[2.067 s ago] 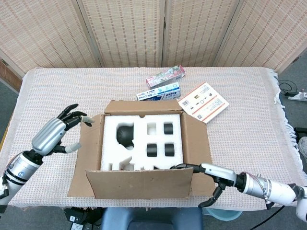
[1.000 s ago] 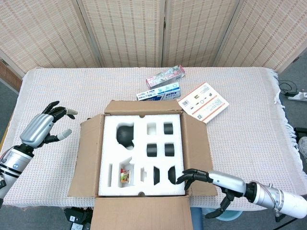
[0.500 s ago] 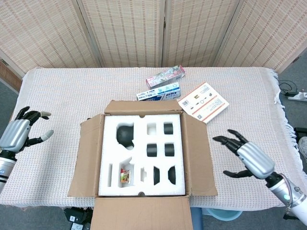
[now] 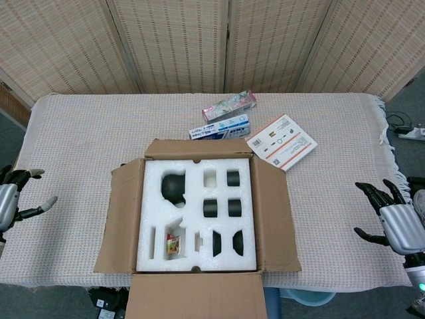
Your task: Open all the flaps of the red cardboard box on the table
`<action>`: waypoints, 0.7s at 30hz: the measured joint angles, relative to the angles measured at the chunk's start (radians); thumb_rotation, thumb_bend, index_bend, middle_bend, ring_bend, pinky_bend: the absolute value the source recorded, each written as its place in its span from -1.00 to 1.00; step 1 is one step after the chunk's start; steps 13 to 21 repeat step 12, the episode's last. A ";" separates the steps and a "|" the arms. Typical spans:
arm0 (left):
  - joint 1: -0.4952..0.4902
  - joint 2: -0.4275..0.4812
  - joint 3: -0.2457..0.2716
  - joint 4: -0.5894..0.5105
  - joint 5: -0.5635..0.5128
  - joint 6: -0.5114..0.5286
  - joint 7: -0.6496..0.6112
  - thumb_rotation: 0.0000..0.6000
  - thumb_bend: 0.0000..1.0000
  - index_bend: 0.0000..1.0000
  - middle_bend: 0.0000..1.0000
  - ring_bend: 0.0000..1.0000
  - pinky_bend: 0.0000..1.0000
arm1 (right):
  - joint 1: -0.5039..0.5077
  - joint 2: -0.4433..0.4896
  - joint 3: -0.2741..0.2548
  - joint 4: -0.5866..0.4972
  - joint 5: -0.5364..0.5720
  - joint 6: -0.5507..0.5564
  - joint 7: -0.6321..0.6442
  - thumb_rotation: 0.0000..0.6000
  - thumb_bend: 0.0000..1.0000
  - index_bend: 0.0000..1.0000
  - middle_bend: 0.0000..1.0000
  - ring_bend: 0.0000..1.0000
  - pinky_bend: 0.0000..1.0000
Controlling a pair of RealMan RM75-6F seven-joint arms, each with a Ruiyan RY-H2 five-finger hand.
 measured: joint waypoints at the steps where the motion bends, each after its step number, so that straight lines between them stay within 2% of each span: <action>1: 0.013 -0.005 0.007 -0.006 0.006 0.013 0.008 -0.43 -0.62 -0.51 -0.34 -0.60 -1.00 | -0.013 -0.008 0.004 0.012 0.004 0.007 -0.001 1.00 -0.60 -0.82 -0.64 -0.51 -0.92; 12: 0.121 -0.071 0.055 -0.040 0.067 0.127 0.083 -0.42 -0.62 -0.51 -0.35 -0.60 -1.00 | -0.086 -0.067 0.034 0.107 0.005 0.031 0.034 1.00 -0.60 -0.82 -0.64 -0.51 -0.92; 21: 0.121 -0.071 0.055 -0.040 0.067 0.127 0.083 -0.42 -0.62 -0.51 -0.35 -0.60 -1.00 | -0.086 -0.067 0.034 0.107 0.005 0.031 0.034 1.00 -0.60 -0.82 -0.64 -0.51 -0.92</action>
